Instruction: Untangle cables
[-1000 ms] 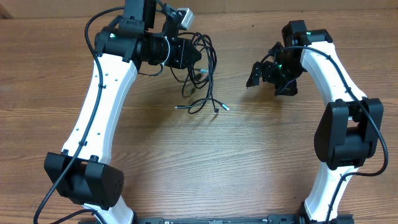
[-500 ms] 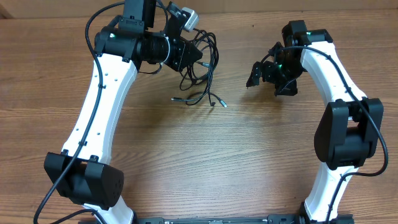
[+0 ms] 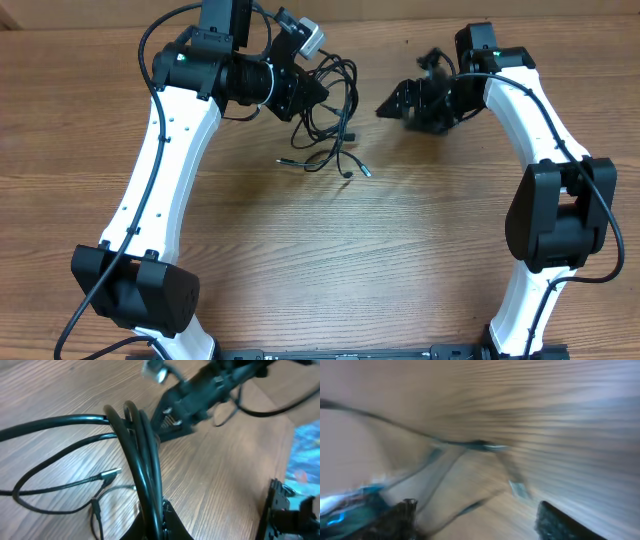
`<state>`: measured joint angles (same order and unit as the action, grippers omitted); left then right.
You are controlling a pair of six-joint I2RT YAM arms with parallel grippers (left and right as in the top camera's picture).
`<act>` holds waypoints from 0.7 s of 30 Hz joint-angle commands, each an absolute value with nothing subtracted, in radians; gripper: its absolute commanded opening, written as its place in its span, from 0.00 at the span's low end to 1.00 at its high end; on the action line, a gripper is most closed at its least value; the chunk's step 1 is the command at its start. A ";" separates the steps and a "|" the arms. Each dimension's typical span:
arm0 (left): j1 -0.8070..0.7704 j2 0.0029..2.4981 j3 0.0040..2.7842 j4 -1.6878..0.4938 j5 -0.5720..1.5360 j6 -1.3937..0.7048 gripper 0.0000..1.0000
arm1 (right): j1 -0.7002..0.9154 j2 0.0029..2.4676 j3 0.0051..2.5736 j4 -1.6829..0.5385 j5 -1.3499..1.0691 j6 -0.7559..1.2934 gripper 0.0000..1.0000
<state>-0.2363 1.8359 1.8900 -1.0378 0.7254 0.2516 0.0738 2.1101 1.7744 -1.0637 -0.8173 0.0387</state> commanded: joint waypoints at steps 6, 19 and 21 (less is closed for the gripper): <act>-0.242 1.844 1.890 -1.035 0.640 0.048 0.04 | 0.084 2.066 1.796 -1.047 -1.250 -0.215 0.58; -0.243 1.844 1.890 -1.021 0.674 -0.197 0.04 | 0.174 2.066 1.796 -0.849 -1.081 -0.034 0.49; -0.243 1.844 1.890 -1.021 0.674 -0.211 0.05 | 0.191 2.066 1.796 -0.801 -1.039 0.010 0.45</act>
<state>-0.2359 1.8359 1.8900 -1.0256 0.6430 -0.1440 0.1684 2.1090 1.7748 -0.8310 -1.1244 -0.0799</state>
